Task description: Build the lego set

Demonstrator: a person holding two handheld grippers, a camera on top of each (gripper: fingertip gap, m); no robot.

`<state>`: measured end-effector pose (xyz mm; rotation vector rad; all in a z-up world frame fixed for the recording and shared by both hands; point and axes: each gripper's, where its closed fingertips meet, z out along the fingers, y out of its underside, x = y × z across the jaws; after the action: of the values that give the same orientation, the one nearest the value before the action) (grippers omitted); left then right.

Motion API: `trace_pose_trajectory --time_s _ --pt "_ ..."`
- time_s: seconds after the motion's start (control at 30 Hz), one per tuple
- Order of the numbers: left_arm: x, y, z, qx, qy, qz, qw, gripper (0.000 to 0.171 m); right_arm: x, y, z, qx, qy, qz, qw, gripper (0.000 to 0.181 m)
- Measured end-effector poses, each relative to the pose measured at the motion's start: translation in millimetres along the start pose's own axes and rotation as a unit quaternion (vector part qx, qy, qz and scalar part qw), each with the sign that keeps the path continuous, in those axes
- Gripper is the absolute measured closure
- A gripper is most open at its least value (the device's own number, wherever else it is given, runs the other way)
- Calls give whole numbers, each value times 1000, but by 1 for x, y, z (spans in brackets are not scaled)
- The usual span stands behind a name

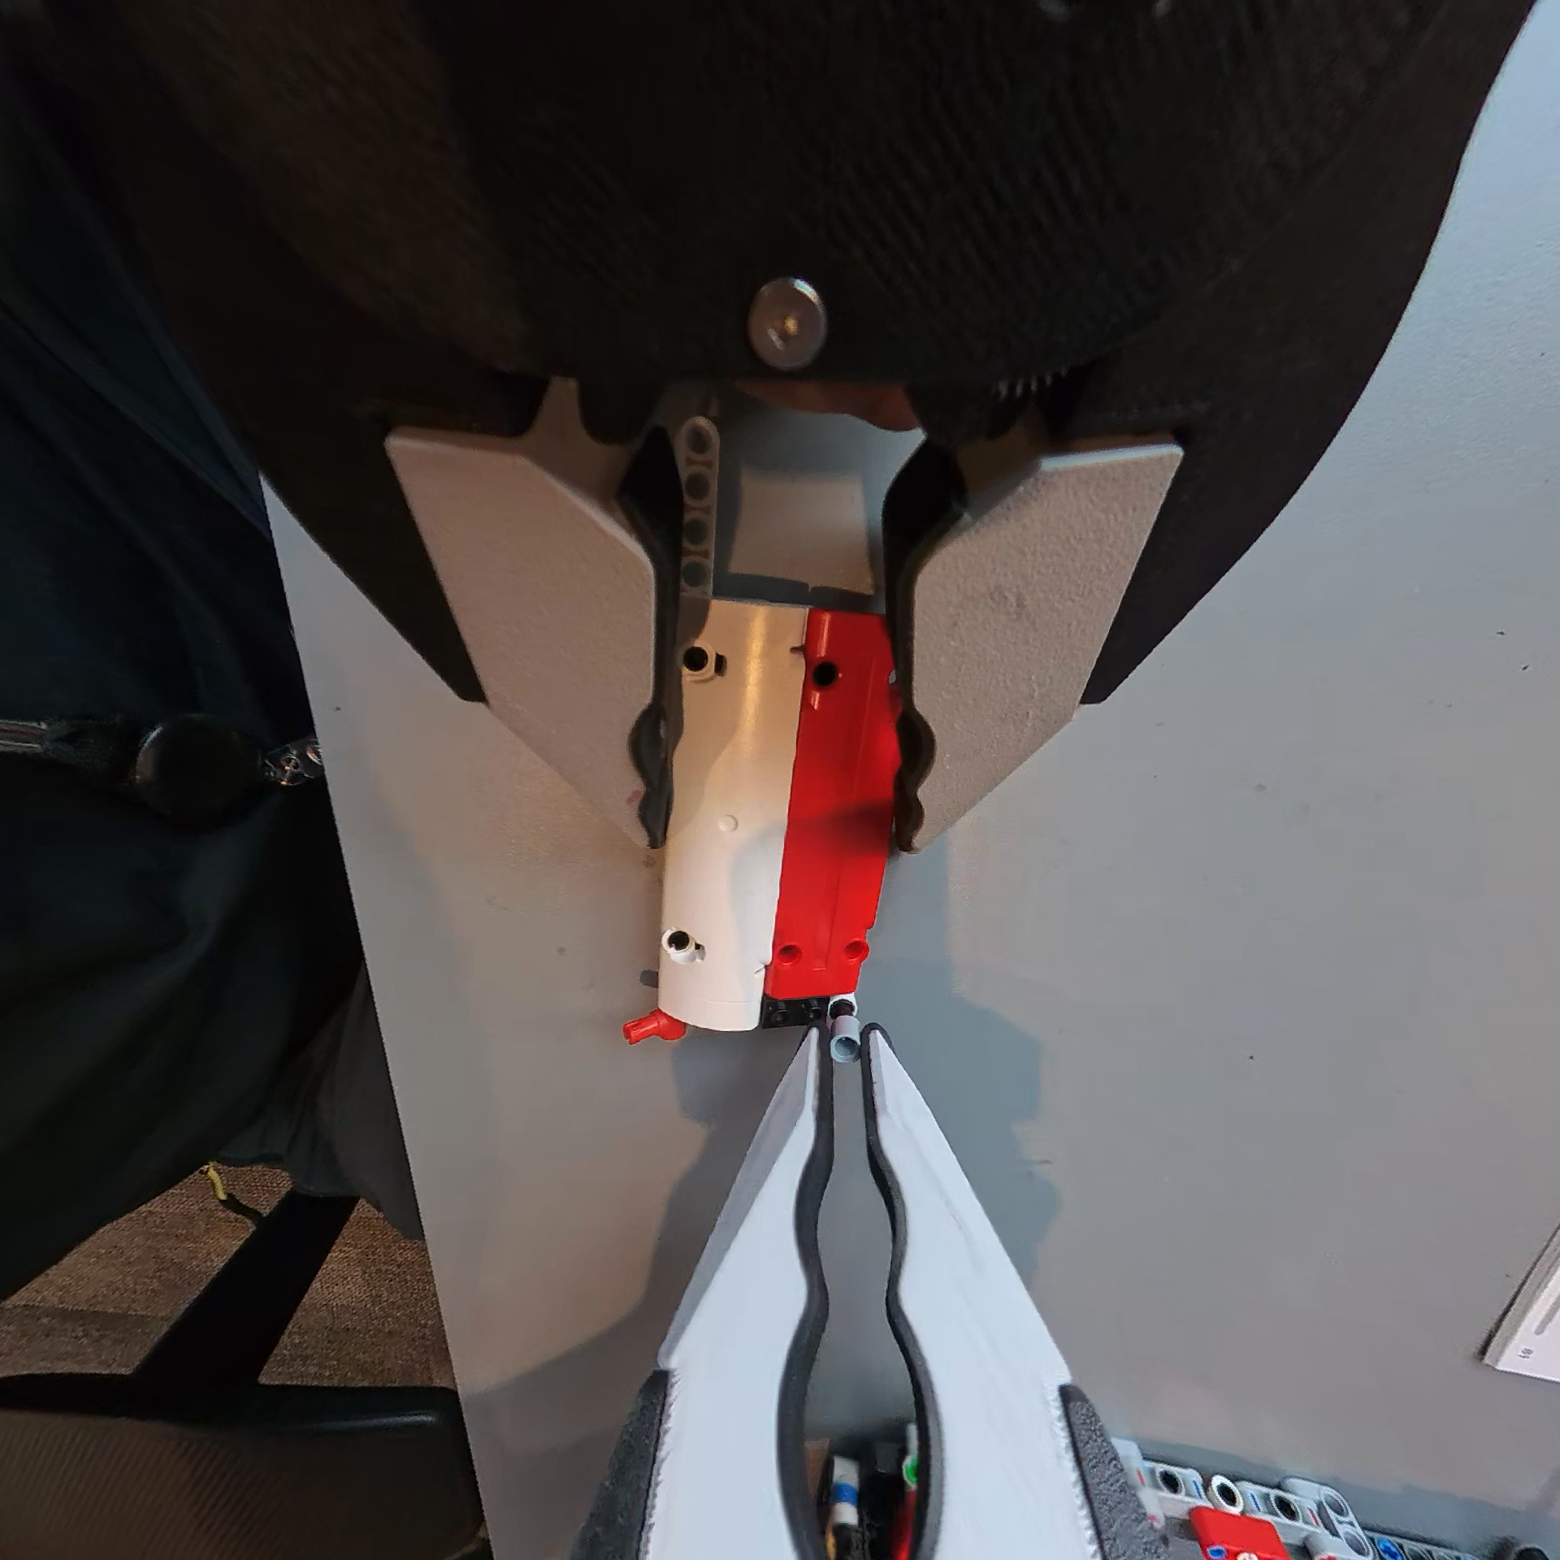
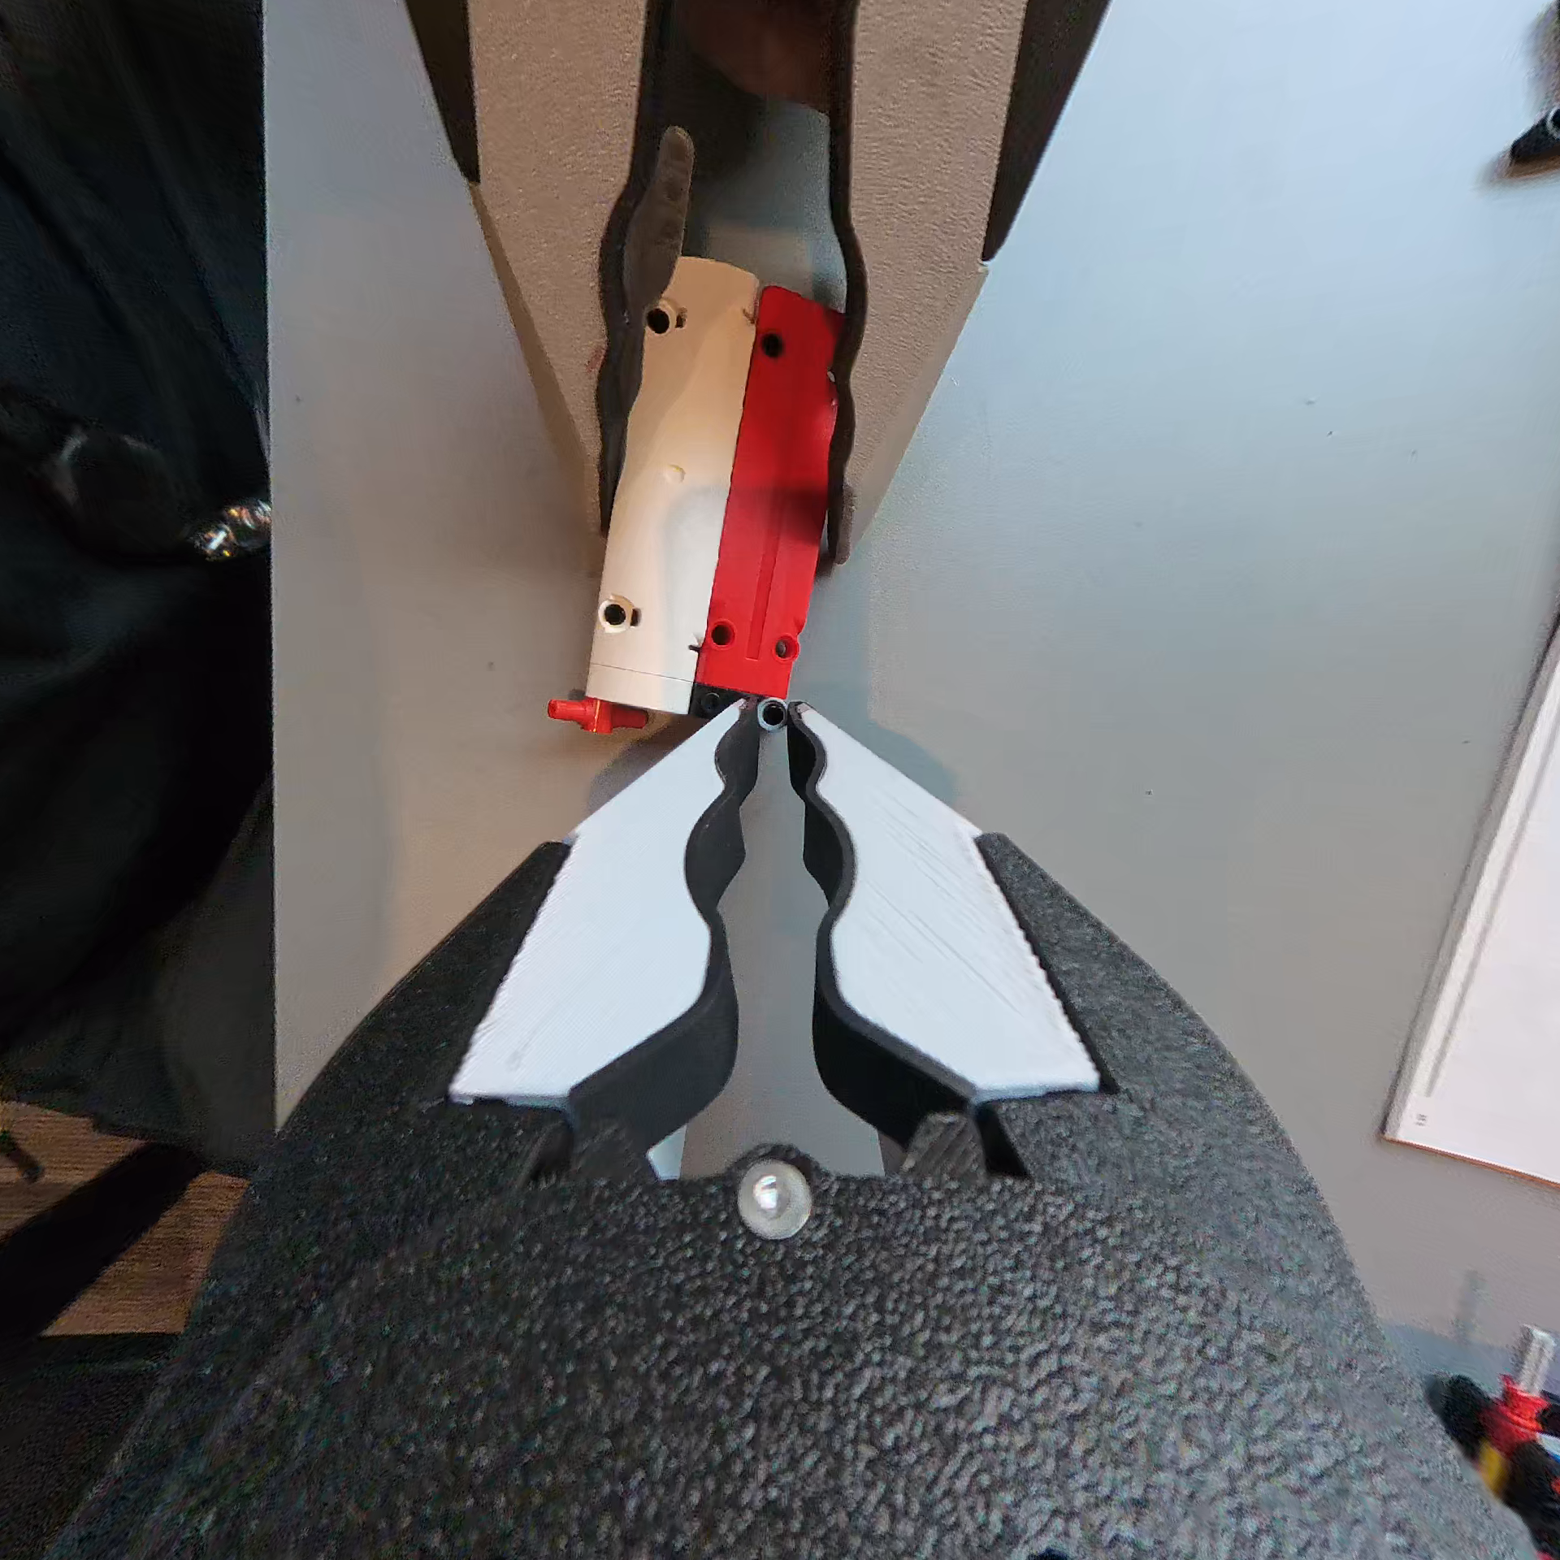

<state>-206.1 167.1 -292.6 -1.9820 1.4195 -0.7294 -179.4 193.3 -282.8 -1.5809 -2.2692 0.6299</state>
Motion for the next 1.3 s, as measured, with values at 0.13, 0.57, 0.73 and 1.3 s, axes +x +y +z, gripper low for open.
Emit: trace_pose_trajectory --time_s 0.13,0.57,0.73,1.3 --pt "0 0 0 0 0 0 1000 120 0 0 0 7 18 -21 1000 176" --pt "0 0 0 0 1 -2 1000 120 1 -1 0 72 15 60 995 176" --pt "1 0 0 -1 3 -1 1000 120 -1 0 5 96 -57 192 975 176" --pt "1 0 0 0 3 -2 1000 120 5 -10 -20 117 4 119 986 181"
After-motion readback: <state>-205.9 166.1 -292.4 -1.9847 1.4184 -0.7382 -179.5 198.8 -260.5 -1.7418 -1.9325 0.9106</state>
